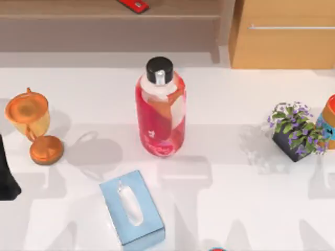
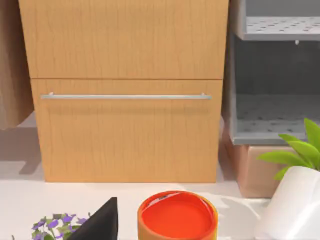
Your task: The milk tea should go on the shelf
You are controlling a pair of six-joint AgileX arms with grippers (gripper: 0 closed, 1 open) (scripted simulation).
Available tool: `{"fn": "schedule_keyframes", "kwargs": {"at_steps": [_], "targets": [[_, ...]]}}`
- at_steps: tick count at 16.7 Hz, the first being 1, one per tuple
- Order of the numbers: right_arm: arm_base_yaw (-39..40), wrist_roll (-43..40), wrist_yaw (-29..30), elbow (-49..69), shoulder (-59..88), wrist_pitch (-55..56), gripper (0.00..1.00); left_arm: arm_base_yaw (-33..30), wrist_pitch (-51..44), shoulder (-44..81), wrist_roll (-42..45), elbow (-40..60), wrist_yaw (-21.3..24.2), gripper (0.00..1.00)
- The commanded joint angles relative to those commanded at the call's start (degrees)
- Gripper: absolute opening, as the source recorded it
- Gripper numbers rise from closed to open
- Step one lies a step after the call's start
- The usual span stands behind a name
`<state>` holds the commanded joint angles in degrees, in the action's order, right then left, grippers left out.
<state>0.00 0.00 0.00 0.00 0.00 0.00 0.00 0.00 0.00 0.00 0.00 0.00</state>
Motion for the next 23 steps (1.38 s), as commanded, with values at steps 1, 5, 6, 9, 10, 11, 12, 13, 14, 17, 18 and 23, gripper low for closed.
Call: {"fn": "schedule_keyframes", "kwargs": {"at_steps": [1,5,6,9,10,11,12,13,14,17,18,23], "targets": [[0.0,0.0,0.0,0.0,0.0,0.0,1.0,0.0,0.0,0.0,0.0,0.0,0.0,1.0],[0.0,0.0,0.0,0.0,0.0,0.0,1.0,1.77,3.06,3.55,0.21,0.76,1.57,1.0],[0.0,0.0,0.0,0.0,0.0,0.0,1.0,2.86,5.0,5.95,0.34,1.25,2.63,1.0],[0.0,0.0,0.0,0.0,0.0,0.0,1.0,7.17,13.08,16.79,0.9,3.37,7.08,1.0],[0.0,0.0,0.0,0.0,0.0,0.0,1.0,8.88,16.42,21.53,1.14,4.31,8.92,1.0],[0.0,0.0,0.0,0.0,0.0,0.0,1.0,10.71,20.03,26.69,1.39,5.36,10.89,1.0],[0.0,0.0,0.0,0.0,0.0,0.0,1.0,12.62,23.88,32.17,1.66,6.51,12.96,1.0],[0.0,0.0,0.0,0.0,0.0,0.0,1.0,14.61,27.92,37.9,1.94,7.75,15.11,1.0],[0.0,0.0,0.0,0.0,0.0,0.0,1.0,16.65,32.12,43.78,2.24,9.07,17.32,1.0],[0.0,0.0,0.0,0.0,0.0,0.0,1.0,22.88,45.14,61.72,3.16,13.29,24.07,1.0],[0.0,0.0,0.0,0.0,0.0,0.0,1.0,24.93,49.44,67.6,3.46,14.7,26.29,1.0],[0.0,0.0,0.0,0.0,0.0,0.0,1.0,34.06,68.29,94.26,4.8,20.66,36.1,1.0]]}}
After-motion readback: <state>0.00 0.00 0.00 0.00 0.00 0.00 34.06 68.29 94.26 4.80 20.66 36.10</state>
